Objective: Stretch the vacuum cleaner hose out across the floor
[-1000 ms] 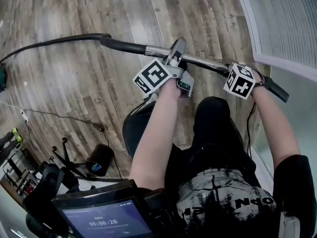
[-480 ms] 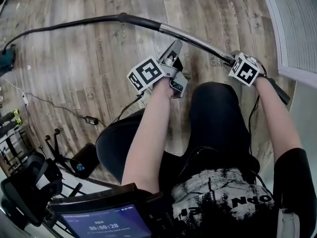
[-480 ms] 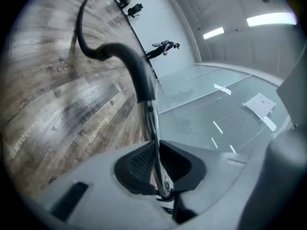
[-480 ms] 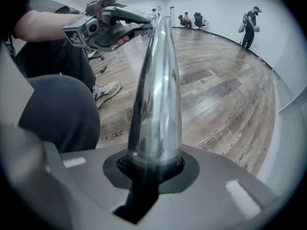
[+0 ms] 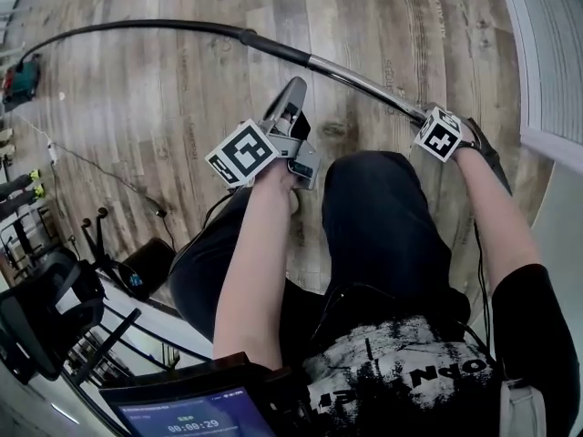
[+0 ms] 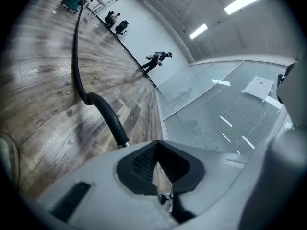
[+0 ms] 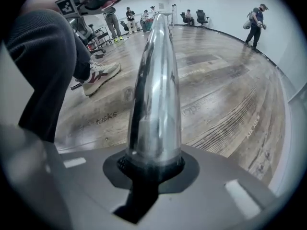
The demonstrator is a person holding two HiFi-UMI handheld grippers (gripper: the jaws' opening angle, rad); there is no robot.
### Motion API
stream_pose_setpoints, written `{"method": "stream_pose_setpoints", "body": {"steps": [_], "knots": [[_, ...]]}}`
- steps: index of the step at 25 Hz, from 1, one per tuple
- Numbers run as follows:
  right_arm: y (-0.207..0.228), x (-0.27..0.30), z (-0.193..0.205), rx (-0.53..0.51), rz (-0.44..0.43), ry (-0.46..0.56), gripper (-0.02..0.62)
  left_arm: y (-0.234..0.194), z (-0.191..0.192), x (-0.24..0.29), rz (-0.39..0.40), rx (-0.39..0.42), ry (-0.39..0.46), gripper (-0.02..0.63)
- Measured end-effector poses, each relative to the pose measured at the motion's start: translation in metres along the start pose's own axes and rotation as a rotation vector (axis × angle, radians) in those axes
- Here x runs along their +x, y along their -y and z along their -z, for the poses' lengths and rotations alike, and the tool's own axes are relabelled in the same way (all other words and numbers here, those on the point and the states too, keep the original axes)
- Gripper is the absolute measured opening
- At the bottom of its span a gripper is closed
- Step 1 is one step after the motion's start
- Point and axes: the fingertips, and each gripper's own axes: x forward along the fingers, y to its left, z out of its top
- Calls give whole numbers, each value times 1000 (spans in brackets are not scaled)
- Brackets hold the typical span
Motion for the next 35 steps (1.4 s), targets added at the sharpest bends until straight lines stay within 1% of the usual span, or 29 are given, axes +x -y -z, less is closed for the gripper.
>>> {"method": "stream_pose_setpoints", "body": {"steps": [2,4,8,10,13,14,16,17,18,20,21,23,24,26,27,30,35], "knots": [[8,13,7,26,-12,-3,67,-3,2,-3,-20,3,2,0],[17,25,16,27,-14,-18,66,-8,5,-7,-45,16,-8,0],[33,40,36,11,20,-53,64,-19,20,-19,-77,76,-35,0],[33,45,37,28,18,-55,64,-25,20,-26,-86,76,-22,0],[27,47,29,7,29,-67,61,-36,13,-41,-146,81,4,0],[24,49,29,-2,27,-76,63,-36,13,-42,-144,73,15,0],[17,53,31,-16,26,-91,69,-29,16,-39,-96,42,29,0],[13,54,33,-19,26,-95,80,-27,17,-40,-88,45,28,0],[10,56,34,-16,26,-95,87,-28,16,-41,-96,57,23,0],[6,56,32,-5,34,-81,135,-31,14,-45,-115,71,20,0],[5,54,31,1,42,-71,146,-31,14,-45,-113,66,21,0],[3,51,31,15,51,-58,196,-28,19,-42,-83,34,22,0],[2,50,31,19,52,-55,215,-29,20,-41,-80,31,18,0],[-2,47,33,16,52,-54,231,-34,21,-42,-113,65,0,0],[-5,44,33,16,50,-52,244,-34,22,-42,-112,66,-2,0],[-15,34,38,20,41,-46,252,-26,22,-36,-51,17,16,0],[-19,17,55,47,29,-49,216,-21,22,-26,-34,10,26,0]]}}
